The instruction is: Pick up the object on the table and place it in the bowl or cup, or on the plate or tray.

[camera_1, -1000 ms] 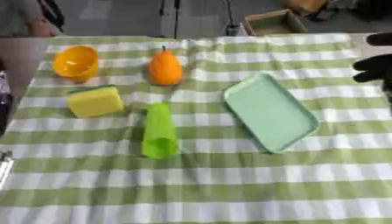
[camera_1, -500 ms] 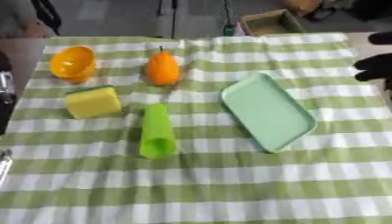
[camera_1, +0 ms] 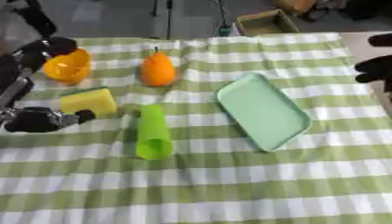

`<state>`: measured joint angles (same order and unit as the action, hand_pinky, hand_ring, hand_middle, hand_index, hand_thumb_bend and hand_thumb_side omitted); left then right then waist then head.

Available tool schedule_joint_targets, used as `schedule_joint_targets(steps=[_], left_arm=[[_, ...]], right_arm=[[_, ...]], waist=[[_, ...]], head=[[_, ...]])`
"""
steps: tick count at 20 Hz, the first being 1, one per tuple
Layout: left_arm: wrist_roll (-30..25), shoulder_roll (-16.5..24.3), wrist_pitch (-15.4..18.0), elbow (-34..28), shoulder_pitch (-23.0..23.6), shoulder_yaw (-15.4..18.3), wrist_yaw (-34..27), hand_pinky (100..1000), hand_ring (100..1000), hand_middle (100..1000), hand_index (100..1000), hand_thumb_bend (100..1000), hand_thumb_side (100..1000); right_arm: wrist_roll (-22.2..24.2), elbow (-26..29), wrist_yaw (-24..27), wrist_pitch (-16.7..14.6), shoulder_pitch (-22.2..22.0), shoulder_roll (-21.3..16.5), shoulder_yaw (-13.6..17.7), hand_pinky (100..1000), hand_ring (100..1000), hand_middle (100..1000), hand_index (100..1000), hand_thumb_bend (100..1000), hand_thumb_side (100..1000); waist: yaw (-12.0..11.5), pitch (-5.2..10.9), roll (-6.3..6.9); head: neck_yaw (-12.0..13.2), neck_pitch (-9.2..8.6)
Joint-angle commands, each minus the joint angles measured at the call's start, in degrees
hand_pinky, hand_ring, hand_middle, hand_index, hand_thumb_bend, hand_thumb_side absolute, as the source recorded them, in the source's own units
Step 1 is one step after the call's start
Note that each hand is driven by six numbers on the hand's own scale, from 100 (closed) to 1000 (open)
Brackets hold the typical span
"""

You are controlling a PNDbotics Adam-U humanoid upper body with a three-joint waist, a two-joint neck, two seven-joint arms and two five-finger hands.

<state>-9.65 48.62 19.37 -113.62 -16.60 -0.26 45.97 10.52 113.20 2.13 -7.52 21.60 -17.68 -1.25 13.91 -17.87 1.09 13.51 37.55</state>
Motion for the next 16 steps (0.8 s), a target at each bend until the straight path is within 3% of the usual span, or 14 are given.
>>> schedule_joint_targets(steps=[1, 6, 16], left_arm=[[-3.37, 7.39, 6.6, -0.98, -5.74, -5.07, 5.6, 874, 901, 906, 946, 1000, 377], [-5.46, 6.65, 12.86, -0.98, -12.59, -11.77, 9.5, 877, 916, 919, 945, 1000, 410], [-10.28, 1.49, 18.62, 7.03, -17.44, -18.68, 9.84, 866, 899, 866, 907, 970, 388]], right_arm=[[0.27, 1.39, -0.06, -0.05, 0.43, -1.61, -0.14, 648, 684, 792, 947, 100, 406], [0.61, 1.39, 0.2, -0.07, 0.5, -1.61, -0.46, 648, 683, 792, 947, 100, 405], [0.95, 1.39, 0.52, -0.09, 0.61, -1.35, -0.72, 647, 679, 792, 948, 100, 405]], waist=[[0.13, 13.75, 0.27], [0.54, 13.97, 0.09], [1.45, 14.13, 0.18]], head=[[-1.31, -0.67], [-2.83, -0.95], [-4.74, -1.33]])
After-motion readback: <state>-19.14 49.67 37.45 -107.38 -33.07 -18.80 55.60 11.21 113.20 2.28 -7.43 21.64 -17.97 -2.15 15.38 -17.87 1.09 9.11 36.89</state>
